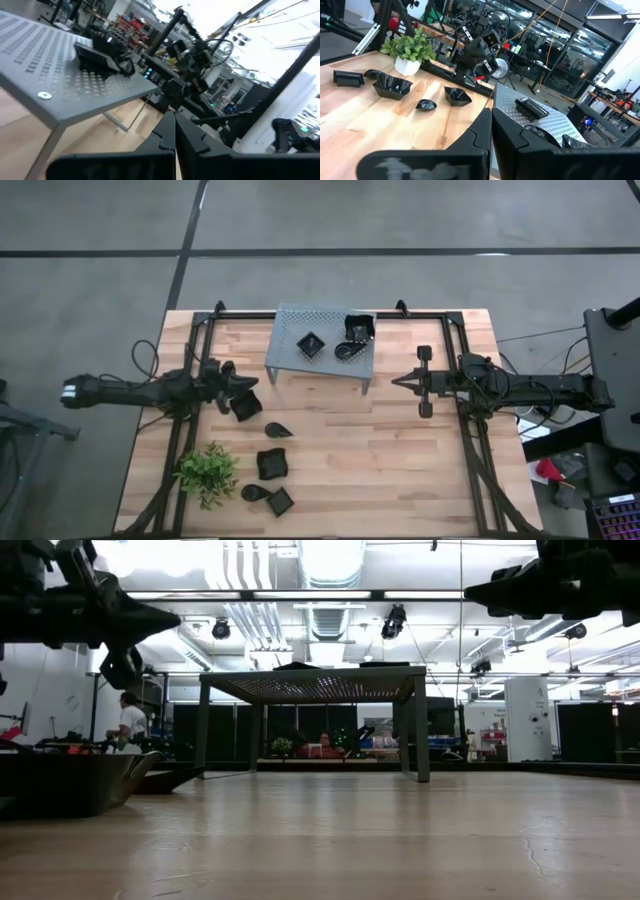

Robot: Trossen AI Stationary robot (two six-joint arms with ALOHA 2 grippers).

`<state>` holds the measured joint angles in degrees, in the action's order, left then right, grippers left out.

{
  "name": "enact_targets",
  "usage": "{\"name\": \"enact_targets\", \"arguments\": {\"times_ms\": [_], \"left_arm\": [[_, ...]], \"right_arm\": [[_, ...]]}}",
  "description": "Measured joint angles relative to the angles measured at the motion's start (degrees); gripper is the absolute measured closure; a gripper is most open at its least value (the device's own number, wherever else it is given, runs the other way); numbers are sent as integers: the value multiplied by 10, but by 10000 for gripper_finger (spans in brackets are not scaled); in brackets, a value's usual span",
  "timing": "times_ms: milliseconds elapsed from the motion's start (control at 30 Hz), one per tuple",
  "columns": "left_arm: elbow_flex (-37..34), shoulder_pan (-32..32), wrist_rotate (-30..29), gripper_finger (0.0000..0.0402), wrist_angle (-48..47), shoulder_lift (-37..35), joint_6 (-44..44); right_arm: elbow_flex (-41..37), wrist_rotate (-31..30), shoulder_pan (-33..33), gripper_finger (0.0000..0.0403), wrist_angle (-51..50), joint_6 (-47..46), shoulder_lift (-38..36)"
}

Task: Pick & Place Mini shaped plates
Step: Stack the black distorted square plate on top of the other black distorted square plate on the shelf

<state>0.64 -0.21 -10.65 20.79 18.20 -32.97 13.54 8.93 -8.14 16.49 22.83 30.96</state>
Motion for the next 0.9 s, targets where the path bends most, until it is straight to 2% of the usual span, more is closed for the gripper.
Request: {"name": "enact_targets", "arguments": {"times_ms": [233,367,567,700,900], "left_arm": [[43,0,-10,392,-56,44,-2],[108,0,-10,352,-148,80,0],[213,-1,-19,288,-341,134,44],[262,-5,-26,279,-447,182,27],[284,-46,-4,278,-484,270,-11]], "right_arm": [[0,0,0,394,0,-10,0],[0,0,0,394,1,-28,-2],[-1,1,0,394,-9,-101,-2],[-2,6,0,394,-24,-148,-2],[-2,68,0,394,-20,-170,-2]]}}
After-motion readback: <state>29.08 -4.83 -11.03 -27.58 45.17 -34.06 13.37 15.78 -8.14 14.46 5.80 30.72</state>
